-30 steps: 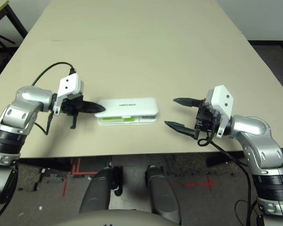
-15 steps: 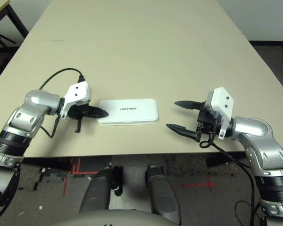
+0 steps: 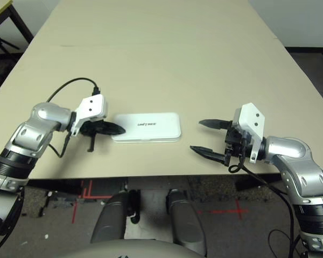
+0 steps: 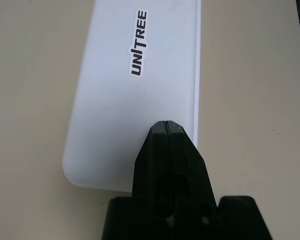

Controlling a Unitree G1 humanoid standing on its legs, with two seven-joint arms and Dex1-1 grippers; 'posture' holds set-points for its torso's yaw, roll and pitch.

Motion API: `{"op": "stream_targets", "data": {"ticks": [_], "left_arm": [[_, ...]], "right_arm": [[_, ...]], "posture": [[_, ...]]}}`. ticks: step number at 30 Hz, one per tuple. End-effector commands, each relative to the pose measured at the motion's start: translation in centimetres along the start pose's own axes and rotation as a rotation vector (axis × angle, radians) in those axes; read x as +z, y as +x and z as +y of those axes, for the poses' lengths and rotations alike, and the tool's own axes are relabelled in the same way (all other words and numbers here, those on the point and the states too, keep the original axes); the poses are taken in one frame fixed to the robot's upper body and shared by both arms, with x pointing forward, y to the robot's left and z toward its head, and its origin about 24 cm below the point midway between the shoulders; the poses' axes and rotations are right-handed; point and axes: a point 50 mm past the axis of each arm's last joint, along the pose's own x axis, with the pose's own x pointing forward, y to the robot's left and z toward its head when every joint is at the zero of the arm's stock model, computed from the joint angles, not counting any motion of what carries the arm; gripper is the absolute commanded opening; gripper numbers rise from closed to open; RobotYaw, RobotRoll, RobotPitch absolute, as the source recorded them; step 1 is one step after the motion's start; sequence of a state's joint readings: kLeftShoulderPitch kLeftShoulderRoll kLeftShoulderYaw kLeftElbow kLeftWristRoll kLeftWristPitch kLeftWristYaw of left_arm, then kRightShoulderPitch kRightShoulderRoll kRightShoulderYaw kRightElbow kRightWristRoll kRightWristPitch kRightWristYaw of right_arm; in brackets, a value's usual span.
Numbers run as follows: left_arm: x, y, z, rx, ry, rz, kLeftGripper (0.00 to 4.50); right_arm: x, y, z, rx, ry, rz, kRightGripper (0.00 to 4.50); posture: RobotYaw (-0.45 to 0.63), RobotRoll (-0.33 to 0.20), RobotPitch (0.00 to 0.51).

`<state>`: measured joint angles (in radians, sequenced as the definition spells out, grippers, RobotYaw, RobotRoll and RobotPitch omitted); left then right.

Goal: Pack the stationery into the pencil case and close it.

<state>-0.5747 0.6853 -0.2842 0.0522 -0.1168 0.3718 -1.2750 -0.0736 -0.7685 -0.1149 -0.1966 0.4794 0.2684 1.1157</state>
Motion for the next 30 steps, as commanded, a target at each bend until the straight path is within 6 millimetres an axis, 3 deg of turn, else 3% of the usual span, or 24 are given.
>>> {"op": "stream_targets", "data": {"ticks": [1, 6, 15, 18, 28, 30], "left_arm": [[-1.4, 0.9, -0.6, -0.033, -0.043, 0.087, 0.04], [-1.2, 1.2, -0.5, -0.027, -0.039, 0.103, 0.04], [-0.1, 0.6, -0.5, -0.014, -0.048, -0.029, 0.04], [0.5, 0.0, -0.5, 0.012, -0.052, -0.095, 0.62], [1.3, -2.7, 0.1, 0.218, -0.119, -0.309, 4.47], [0.8, -3.4, 0.2, 0.278, -0.153, -0.327, 4.47]], "right_arm": [[0.0, 0.3, 0.3, 0.024, -0.007, 0.013, 4.5], [0.0, 0.4, 0.2, 0.023, -0.008, 0.013, 4.5], [-0.1, 0.7, 0.2, 0.019, -0.009, 0.004, 4.5], [0.0, 0.9, 0.1, 0.02, -0.01, -0.002, 4.5], [0.5, 1.6, -0.6, -0.038, 0.025, -0.087, 4.5], [0.6, 1.7, -0.9, -0.079, 0.036, -0.118, 4.5]], "posture": [[-0.12, 0.0, 0.189], [-0.13, 0.0, 0.191], [-0.13, 0.0, 0.191], [-0.12, 0.0, 0.185], [-0.1, 0.0, 0.178], [-0.09, 0.0, 0.177]]}}
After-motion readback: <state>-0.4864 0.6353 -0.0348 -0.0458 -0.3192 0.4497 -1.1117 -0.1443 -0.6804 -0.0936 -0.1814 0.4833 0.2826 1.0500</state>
